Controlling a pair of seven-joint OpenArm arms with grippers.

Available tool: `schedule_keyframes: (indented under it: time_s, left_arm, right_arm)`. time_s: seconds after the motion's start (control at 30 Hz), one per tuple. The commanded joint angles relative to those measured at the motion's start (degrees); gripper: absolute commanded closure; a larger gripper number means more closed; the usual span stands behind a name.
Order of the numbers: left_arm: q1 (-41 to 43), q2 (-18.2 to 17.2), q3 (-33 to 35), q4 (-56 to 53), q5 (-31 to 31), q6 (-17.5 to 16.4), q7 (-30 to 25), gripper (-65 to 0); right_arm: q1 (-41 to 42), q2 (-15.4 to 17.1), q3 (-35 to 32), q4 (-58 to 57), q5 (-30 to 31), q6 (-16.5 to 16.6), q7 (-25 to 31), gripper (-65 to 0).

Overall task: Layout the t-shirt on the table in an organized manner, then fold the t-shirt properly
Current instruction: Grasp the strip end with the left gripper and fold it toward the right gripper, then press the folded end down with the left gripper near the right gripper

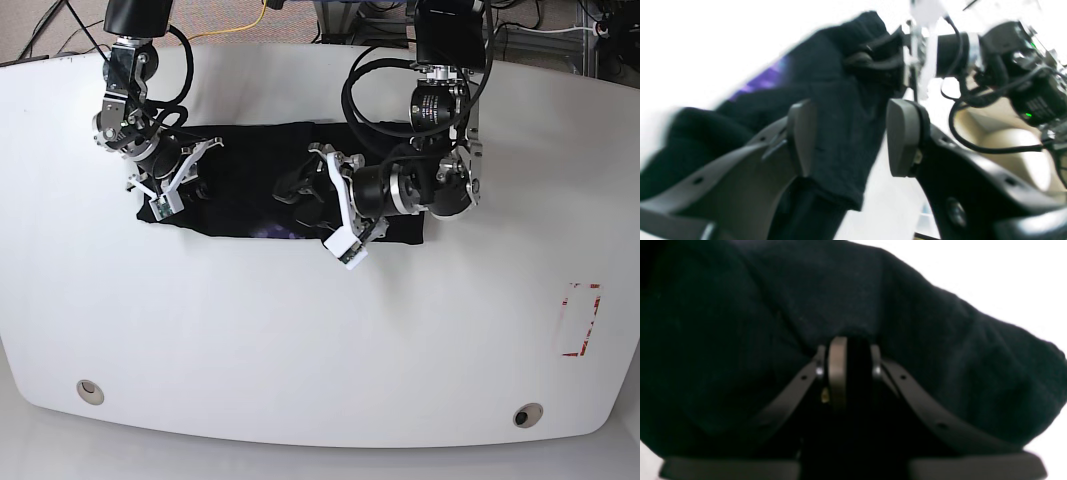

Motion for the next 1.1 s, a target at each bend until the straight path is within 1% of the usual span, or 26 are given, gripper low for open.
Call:
schedule_keyframes:
  time_s: [0.0,0.07,0.3,0.4,0.43,0.53,0.67,0.73,0.93,1.07]
  left_arm:
    - [-1.0,-0.8,-2.0,3.1,-1.0,0.0,-1.1,-31.4]
    - [-0.9,-2.7,-3.8,4.5,-0.9,0.2,-1.1,-31.4]
    - [-1.1,-10.9,-11.7,5.0,-0.9,0.3,-1.4,-31.2]
    - [-1.1,-13.7,-12.9,4.8,-0.2,0.5,-1.5,-31.2]
    - [-1.1,-14.4,-13.0,4.8,0.9,0.9,-1.5,-31.2]
    - [-1.1,-14.9,-13.0,4.8,4.0,1.9,-1.5,-31.2]
    - [-1.1,-14.7,-13.0,4.8,7.9,2.0,-1.5,-31.2]
    - [-1.1,-14.6,-12.8,4.8,9.0,2.0,-1.5,-31.2]
    - [-1.0,-12.8,-12.8,4.7,9.6,2.3,-1.5,-31.2]
    - [-0.8,-12.6,-12.8,4.7,9.6,2.4,-1.5,-31.2]
  right_arm:
    - [-0.6,0.3,-0.1,1.7,-1.8,0.5,-4.5,-8.1]
    - [-0.6,0.3,-0.1,2.1,-1.8,0.5,-4.5,-8.1]
    - [-0.6,0.3,0.0,2.2,-1.8,0.5,-4.6,-8.1]
    - [-0.6,0.3,0.2,2.1,-1.8,0.5,-4.6,-8.1]
    - [-0.6,0.3,0.2,2.1,-1.8,0.5,-4.6,-8.1]
    - [-0.8,0.3,0.0,2.2,-1.8,0.5,-4.6,-8.1]
    - [-0.8,0.1,0.0,2.2,-1.8,0.5,-4.6,-8.1]
    - [-0.8,-0.7,0.0,2.2,-1.8,0.5,-4.6,-8.1]
    - [-0.8,-1.3,0.0,2.3,-1.8,0.5,-4.6,-8.1]
    - [-0.9,-1.5,0.0,2.3,-1.8,0.5,-4.6,-8.1]
